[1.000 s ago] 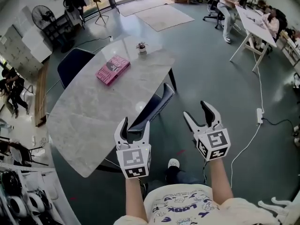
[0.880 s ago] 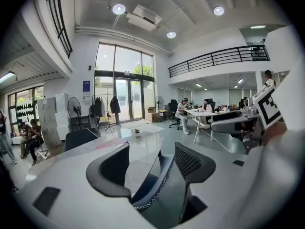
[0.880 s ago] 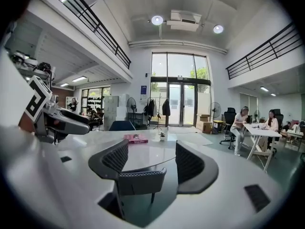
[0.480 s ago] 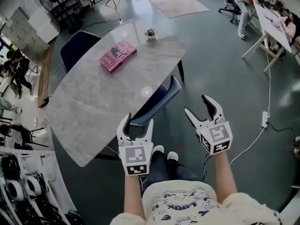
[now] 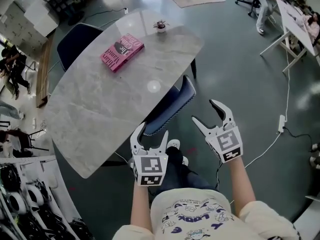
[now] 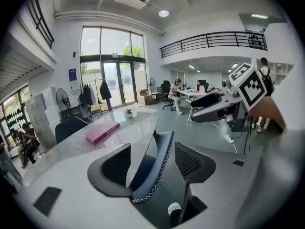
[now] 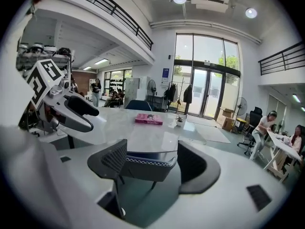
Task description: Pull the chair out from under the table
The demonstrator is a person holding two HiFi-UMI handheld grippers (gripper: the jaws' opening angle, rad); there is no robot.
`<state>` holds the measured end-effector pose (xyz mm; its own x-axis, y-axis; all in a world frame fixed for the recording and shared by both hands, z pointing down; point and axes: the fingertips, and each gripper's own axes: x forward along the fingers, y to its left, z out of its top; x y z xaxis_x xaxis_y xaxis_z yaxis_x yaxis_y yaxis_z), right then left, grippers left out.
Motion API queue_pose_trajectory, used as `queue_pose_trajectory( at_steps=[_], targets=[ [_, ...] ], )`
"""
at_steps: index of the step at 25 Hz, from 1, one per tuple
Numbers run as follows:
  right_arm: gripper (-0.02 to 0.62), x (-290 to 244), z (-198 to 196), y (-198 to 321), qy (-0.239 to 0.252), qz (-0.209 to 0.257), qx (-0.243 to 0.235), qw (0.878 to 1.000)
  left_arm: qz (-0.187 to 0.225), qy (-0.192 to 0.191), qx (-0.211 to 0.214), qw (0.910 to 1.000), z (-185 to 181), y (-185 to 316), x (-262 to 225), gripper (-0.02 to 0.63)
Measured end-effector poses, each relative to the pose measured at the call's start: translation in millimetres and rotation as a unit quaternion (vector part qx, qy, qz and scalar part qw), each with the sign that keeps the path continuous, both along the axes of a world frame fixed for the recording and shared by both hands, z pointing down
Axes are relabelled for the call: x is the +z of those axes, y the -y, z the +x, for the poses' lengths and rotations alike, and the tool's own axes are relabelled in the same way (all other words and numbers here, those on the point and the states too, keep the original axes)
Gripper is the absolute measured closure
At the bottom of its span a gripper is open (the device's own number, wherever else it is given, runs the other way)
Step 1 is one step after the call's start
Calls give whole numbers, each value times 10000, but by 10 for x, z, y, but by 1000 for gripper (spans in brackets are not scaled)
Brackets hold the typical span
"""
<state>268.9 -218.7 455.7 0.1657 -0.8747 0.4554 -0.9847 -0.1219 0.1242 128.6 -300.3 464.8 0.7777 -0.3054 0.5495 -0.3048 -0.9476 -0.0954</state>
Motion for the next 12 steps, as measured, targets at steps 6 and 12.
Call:
queue_pose_trajectory(
  at_steps=[6, 12],
  targets=[
    [265, 286, 61, 275, -8, -388, -348, 9986, -220, 367, 335, 9985, 170, 68, 334, 301],
    [264, 580, 53, 439, -72, -797, -688, 9944, -416, 713, 620, 9947, 251, 85, 641, 301]
  ],
)
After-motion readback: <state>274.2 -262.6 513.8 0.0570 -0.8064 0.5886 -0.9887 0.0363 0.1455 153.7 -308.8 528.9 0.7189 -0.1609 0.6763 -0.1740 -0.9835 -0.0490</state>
